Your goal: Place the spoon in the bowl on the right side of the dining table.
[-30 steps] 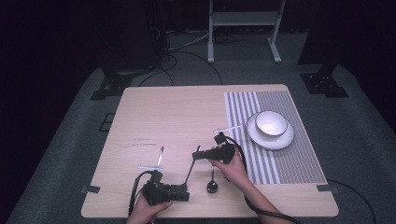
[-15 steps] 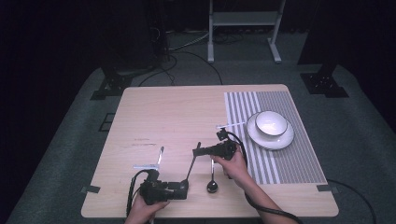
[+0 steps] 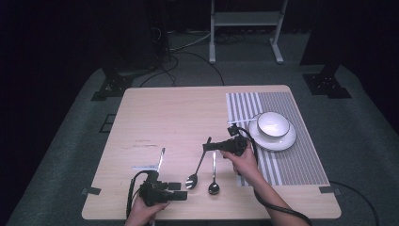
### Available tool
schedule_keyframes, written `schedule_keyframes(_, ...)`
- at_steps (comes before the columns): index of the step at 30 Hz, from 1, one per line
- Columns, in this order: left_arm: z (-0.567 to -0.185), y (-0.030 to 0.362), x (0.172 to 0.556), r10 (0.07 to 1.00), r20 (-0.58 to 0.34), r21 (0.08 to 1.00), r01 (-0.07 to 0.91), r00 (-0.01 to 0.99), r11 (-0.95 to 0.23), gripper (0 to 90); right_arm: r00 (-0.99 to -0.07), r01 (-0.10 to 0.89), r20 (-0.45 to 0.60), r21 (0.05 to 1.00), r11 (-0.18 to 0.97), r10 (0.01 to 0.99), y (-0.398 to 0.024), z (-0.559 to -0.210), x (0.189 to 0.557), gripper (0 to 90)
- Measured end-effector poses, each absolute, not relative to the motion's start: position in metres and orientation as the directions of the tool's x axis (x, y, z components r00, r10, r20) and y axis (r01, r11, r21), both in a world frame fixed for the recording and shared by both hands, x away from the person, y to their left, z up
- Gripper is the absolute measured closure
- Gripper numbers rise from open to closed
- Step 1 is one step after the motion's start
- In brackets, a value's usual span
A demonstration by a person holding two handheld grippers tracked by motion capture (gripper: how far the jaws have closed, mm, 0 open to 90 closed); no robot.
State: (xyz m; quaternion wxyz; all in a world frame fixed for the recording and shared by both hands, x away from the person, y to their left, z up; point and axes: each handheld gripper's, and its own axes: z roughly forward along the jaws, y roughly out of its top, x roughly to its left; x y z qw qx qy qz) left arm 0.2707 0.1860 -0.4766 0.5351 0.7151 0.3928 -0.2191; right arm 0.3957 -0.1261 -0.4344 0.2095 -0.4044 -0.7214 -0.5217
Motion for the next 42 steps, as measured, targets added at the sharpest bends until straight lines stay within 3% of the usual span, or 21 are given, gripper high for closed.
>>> schedule_keyframes(42,-0.482,0.185,0.273,0.333,-0.739,0.581,0.804,0.586,-0.125,4.8,-0.543,0.806,0.721,0.592,0.026,0.430,-0.194,-0.409,0.404,88.8)
